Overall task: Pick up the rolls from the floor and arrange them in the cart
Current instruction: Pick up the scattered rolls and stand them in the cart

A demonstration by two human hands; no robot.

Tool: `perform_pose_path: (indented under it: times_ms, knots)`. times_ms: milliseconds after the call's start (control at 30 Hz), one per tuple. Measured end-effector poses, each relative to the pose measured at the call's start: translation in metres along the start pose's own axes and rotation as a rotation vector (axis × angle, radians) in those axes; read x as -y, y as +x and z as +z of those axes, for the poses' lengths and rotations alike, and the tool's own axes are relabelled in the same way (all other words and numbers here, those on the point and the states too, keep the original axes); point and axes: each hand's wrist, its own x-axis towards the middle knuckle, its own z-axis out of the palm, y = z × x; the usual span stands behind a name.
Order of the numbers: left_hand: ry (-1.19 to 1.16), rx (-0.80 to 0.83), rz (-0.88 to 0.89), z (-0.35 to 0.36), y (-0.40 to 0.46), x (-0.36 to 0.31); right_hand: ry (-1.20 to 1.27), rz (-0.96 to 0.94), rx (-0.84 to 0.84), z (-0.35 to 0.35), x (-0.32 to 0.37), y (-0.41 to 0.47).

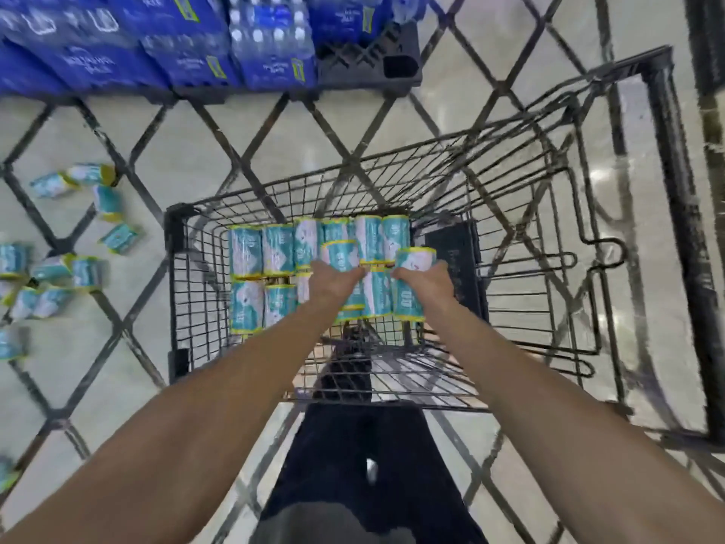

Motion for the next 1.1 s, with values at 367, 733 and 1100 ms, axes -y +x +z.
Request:
perform_pose_path:
  times_ms: [367,733,1100]
  knots:
    - [0.072,-0.083,-0.085,0.086,0.149,-0.05,-0.068,-0.016,0.052,0.055,0.042,0.181]
    - [0.158,-0.189,-0.097,0.098,0.156,-0.042,-0.156,-0.103,0.073,0.061,0.031,0.188]
    - [0.683,-0.233,0.297,0.004,0.01,-0.05,-0.781,-0.637,0.138,-0.011,0.054,0.037]
